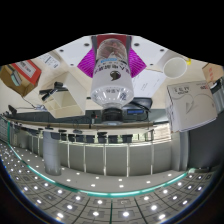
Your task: Pour water
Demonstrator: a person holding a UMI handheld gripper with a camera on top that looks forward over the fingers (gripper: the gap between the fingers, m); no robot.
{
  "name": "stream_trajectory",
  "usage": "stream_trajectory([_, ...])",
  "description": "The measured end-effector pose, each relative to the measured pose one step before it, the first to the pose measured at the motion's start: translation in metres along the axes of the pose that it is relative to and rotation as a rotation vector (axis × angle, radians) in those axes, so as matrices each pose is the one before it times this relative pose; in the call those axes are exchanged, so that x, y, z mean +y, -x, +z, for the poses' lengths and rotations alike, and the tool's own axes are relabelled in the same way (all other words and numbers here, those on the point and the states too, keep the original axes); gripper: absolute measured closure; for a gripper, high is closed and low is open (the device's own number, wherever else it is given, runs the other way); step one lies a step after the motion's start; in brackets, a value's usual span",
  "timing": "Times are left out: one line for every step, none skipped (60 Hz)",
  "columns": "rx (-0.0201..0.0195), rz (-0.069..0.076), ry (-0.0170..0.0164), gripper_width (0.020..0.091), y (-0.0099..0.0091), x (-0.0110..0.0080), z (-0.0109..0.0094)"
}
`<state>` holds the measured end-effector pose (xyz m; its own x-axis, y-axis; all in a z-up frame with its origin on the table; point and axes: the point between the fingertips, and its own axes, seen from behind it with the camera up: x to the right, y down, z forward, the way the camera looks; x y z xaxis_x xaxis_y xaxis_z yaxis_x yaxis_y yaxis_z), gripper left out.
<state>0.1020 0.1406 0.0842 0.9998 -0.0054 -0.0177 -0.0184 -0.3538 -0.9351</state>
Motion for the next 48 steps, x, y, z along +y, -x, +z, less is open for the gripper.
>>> stream_trajectory([0.00241, -0.0003, 0.00233, 0.0713, 0.00246, 0.0041, 0.00471])
stream_trajectory([-0.00098, 0.0, 0.00351, 0.0713, -0.00126, 0.00413, 0.00061])
stream_trajectory([-0.00222, 0.0003, 0.00447, 0.0715, -0.00181, 0.00615, 0.00032])
stream_trajectory([-0.00062, 0.0023, 0.00733, 0.0713, -0.00078, 0.00474, 0.00065])
stream_trajectory([0.00115, 0.003, 0.00841, 0.0708, -0.00107, 0.00521, 0.00067])
stream_trajectory([-0.00091, -0.0014, 0.005, 0.0699, -0.001, 0.00506, -0.00116])
stream_trajectory([-0.0015, 0.0003, -0.02821, 0.07, -0.00016, -0.00467, -0.00077])
stream_trajectory([0.0019, -0.0018, -0.00579, 0.0701, 0.0001, 0.00043, -0.00037])
stream_trajectory([-0.0005, -0.004, 0.00035, 0.0692, 0.00098, 0.00001, 0.00063])
stream_trajectory([0.00085, -0.0062, -0.00714, 0.0683, 0.00118, -0.00047, -0.00025])
stream_trajectory([0.0016, -0.0087, 0.0016, 0.067, 0.0006, 0.00117, -0.00049])
stream_trajectory([0.00085, -0.0057, -0.0037, 0.0654, 0.00054, -0.00026, -0.00032])
stream_trajectory([0.00089, -0.0019, -0.00221, 0.0638, 0.00042, -0.0002, -0.00016])
stream_trajectory([0.00126, -0.0003, -0.00011, 0.0621, 0.00006, 0.00013, 0.00005])
stream_trajectory([0.00248, 0.0017, -0.00126, 0.0605, -0.0003, -0.00016, 0.00009])
stream_trajectory([0.00082, 0.0036, 0.00076, 0.0591, -0.00036, -0.00002, 0.00021])
stream_trajectory([0.00044, 0.0051, 0.00128, 0.0576, 0.00009, -0.00024, -0.00043])
stream_trajectory([0.00103, 0.0063, 0.00328, 0.0566, -0.0007, 0.00033, 0.00032])
stream_trajectory([0.00158, 0.0058, 0.00771, 0.0554, -0.00095, 0.00108, 0.00032])
stream_trajectory([0.0022, 0.005, 0.01659, 0.0534, -0.00094, 0.00301, 0.00016])
stream_trajectory([0.0003, 0.004, 0.01862, 0.0495, -0.00034, 0.00344, 0.00005])
stream_trajectory([-0.00167, 0.003, 0.01757, 0.0439, 0.00003, 0.00321, -0.00039])
stream_trajectory([-0.0038, 0.0025, 0.01477, 0.0363, 0.00068, 0.00252, -0.00079])
stream_trajectory([-0.00261, 0.0024, 0.01132, 0.0279, 0.00029, 0.00179, -0.00106])
stream_trajectory([-0.00208, 0.002, 0.0068, 0.0228, 0.00038, 0.00053, -0.00154])
stream_trajectory([-0.00184, 0.0012, 0.00455, 0.0257, 0.00032, 0.00015, -0.00202])
stream_trajectory([0.00233, -0.0002, 0.00288, 0.0273, 0.00059, -0.00008, -0.00366])
stream_trajectory([0.00165, -0.0006, 0.00241, 0.0272, -0.00021, -0.00039, -0.00276])
stream_trajectory([0.00252, -0.0016, 0.00319, 0.0266, -0.00024, -0.00041, -0.00306])
stream_trajectory([0.00312, -0.0025, 0.00372, 0.0251, -0.00024, -0.00048, -0.00337])
stream_trajectory([0.00298, -0.0033, 0.0039, 0.0237, -0.00002, -0.00051, -0.00371])
stream_trajectory([0.00492, -0.0034, 0.00445, 0.0235, -0.00058, -0.00049, -0.00369])
stream_trajectory([0.00307, -0.0042, 0.00435, 0.0241, 0.00016, -0.00037, -0.00401])
stream_trajectory([0.00082, -0.004, 0.00583, 0.0243, -0.00033, -0.00106, -0.00401])
stream_trajectory([0.00366, -0.0046, 0.0034, 0.0245, 0.0005, -0.00057, -0.00519])
stream_trajectory([0.00352, -0.0057, 0.00371, 0.0246, 0.00173, -0.00182, -0.00631])
stream_trajectory([0.00307, -0.0058, 0.0035, 0.0245, -0.00041, -0.00053, -0.00528])
stream_trajectory([0.00478, -0.0047, 0.00473, 0.0243, 0.00026, -0.00063, -0.00568])
stream_trajectory([0.00502, -0.0031, 0.00563, 0.0246, 0.00042, -0.0006, -0.00614])
stream_trajectory([0.00435, -0.0024, 0.00608, 0.0246, 0.00069, -0.00063, -0.00667])
stream_trajectory([0.00236, -0.0022, 0.00569, 0.0243, 0.00117, -0.00066, -0.00689])
stream_trajectory([0.00048, -0.0019, 0.00444, 0.0244, 0.00154, -0.00088, -0.00755])
stream_trajectory([-0.00128, -0.0002, 0.00383, 0.0245, 0.00023, -0.00069, -0.00666])
stream_trajectory([0.00082, 0.0013, 0.00443, 0.0245, 0.00203, -0.00088, -0.00835])
stream_trajectory([0.00073, 0.0013, 0.00683, 0.0245, 0.0007, 0.00013, -0.00904])
stream_trajectory([0.00087, 0.0013, 0.00773, 0.0245, 0.00196, 0.00001, -0.00862])
stream_trajectory([0.00053, 0.0007, 0.00806, 0.0244, 0.00197, 0.00019, -0.00869])
stream_trajectory([0.00005, 0.0017, 0.00648, 0.0245, 0.00203, 0.00006, -0.00915])
